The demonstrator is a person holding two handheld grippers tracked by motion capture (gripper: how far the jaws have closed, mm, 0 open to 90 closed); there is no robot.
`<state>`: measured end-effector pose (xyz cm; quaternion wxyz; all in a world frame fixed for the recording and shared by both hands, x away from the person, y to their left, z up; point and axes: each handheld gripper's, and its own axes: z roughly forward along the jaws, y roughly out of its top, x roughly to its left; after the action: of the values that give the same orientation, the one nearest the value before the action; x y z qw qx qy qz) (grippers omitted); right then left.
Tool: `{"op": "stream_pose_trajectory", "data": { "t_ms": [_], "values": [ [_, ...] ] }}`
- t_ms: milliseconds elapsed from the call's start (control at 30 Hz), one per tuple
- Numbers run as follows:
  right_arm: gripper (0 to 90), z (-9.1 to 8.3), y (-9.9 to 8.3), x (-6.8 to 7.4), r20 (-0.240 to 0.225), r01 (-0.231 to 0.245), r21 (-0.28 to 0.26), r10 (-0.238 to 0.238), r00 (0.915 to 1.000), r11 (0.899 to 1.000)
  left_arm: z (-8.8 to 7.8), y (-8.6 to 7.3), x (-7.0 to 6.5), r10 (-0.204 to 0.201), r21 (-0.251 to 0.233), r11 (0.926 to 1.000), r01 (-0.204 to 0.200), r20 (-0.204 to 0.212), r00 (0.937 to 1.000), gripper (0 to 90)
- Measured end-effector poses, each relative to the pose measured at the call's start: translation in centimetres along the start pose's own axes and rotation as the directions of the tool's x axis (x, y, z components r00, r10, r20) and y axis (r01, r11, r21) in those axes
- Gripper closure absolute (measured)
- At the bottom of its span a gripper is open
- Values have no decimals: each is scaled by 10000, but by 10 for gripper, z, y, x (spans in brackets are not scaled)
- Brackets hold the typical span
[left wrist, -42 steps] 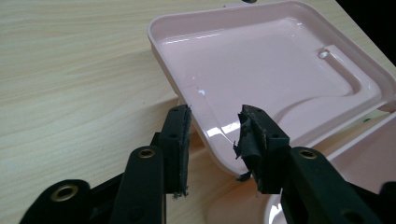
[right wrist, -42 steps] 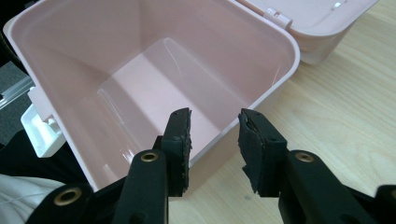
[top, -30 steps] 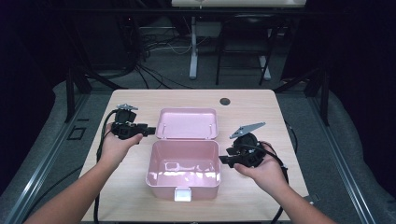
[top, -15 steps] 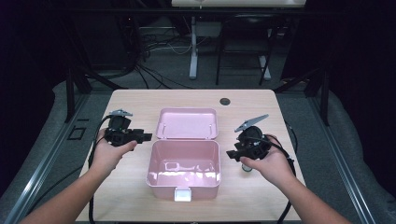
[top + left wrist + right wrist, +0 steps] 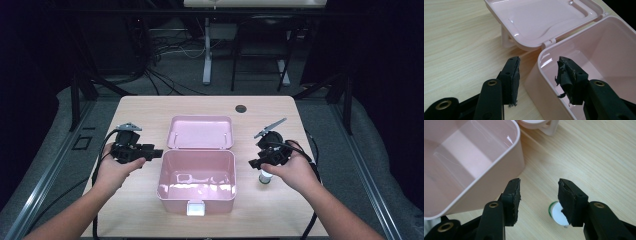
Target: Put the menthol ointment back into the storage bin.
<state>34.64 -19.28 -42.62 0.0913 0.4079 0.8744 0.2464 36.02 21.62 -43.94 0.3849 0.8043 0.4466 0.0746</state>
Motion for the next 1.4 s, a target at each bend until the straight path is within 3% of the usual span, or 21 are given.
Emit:
{"op": "stream_pose_trajectory", "data": {
  "t_ms": [300,667,800,867,1033,1400],
  "values": [
    [527,6,-3,-7,151,129,405,-135,9998,9991,-3,-5,-2,244,138,9996,-243,-66,9997,511],
    [525,15,-4,-17,357,36,773,-64,9993,9970,-7,-9,3,220,282,9994,-217,-94,9997,525],
    [525,19,-5,-20,340,-142,1134,104,9994,9934,-9,-9,4,232,278,9994,-226,-230,9995,523],
    [523,21,-5,-21,445,-86,1440,22,9990,9895,-9,-9,5,76,212,9997,-72,-196,9998,517],
    [518,25,-7,-23,616,-68,1890,-49,9981,9819,-10,-8,6,153,440,9989,-142,-241,9996,524],
    [481,37,-14,-28,669,-521,2328,375,9971,9711,-10,-9,5,264,545,9982,-249,-278,9993,517]
  ]
}}
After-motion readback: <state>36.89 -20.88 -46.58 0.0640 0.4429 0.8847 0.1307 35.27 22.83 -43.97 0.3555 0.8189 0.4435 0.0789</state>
